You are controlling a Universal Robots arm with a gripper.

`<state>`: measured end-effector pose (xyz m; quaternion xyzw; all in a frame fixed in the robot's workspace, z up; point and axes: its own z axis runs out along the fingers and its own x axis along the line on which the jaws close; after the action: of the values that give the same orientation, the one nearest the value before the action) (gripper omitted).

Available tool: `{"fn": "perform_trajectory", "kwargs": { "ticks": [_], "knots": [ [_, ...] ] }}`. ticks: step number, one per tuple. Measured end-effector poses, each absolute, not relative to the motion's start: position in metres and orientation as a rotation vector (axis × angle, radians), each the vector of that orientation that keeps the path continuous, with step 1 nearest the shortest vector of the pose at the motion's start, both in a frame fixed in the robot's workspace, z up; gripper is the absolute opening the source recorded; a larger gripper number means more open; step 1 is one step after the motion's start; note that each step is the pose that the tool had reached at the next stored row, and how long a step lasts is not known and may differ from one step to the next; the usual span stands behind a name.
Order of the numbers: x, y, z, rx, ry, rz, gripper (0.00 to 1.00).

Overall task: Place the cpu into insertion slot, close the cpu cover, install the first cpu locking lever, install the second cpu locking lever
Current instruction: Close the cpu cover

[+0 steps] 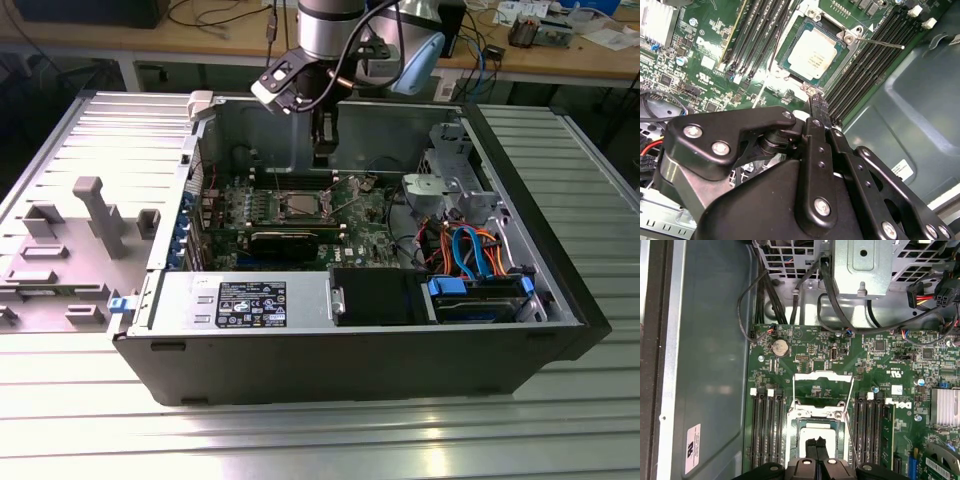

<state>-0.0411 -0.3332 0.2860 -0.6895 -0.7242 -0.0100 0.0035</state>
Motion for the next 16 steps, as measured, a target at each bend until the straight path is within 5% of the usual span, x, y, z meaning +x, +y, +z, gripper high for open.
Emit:
{"fn": "perform_trajectory", "kwargs": {
  "ticks": [16],
  "knots": [
    [-0.025, -0.334, 0.285, -2.17, -2.262, -0.031, 0.11]
  ]
}}
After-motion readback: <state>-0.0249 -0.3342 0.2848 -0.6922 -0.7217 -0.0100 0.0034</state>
